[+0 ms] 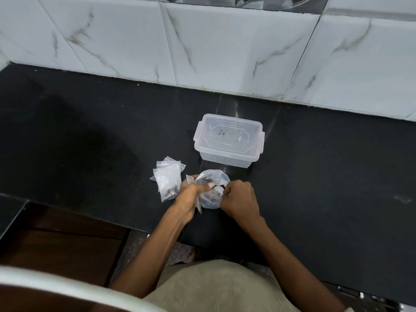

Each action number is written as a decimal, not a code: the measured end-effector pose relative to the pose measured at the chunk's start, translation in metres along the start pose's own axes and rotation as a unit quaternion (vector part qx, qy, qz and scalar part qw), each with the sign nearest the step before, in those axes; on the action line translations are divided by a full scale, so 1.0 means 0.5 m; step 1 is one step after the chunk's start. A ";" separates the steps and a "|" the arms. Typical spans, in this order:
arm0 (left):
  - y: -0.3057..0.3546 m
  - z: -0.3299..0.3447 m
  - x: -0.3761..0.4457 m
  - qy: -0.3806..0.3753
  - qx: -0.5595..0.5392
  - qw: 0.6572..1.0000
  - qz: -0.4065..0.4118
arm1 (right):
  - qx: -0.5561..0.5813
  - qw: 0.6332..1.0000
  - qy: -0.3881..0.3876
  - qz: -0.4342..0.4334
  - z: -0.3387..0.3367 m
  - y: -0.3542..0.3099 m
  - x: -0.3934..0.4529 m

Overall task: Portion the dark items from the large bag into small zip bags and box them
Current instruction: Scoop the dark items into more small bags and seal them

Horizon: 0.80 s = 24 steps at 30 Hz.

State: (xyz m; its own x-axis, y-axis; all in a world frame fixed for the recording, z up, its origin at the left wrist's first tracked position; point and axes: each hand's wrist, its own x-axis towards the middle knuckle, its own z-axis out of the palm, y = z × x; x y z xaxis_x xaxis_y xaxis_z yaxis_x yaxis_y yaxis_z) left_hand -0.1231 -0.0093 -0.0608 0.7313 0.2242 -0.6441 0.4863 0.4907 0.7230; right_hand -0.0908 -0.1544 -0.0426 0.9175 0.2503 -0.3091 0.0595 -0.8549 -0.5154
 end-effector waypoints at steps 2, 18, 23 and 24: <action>-0.001 0.003 0.001 0.034 0.024 0.999 0.013 | -0.001 1.000 -0.009 0.004 0.000 -0.003 0.004; 0.022 0.006 0.001 0.000 -0.013 1.000 0.013 | -0.033 0.999 -0.012 -0.013 -0.006 -0.008 0.003; 0.009 -0.001 0.004 -0.020 -0.039 0.999 -0.002 | -0.025 1.000 -0.015 -0.006 -0.010 -0.008 0.003; 0.009 -0.001 0.004 -0.022 -0.042 0.999 -0.003 | -0.025 1.000 -0.015 -0.006 -0.009 -0.009 0.003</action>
State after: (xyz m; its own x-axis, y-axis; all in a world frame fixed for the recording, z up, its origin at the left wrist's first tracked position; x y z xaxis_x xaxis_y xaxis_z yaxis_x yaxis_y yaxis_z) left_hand -0.1198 -0.0065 -0.0589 0.7493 0.1852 -0.6358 0.4509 0.5606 0.6946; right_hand -0.0879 -0.1523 -0.0370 0.9046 0.2731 -0.3273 0.0903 -0.8731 -0.4791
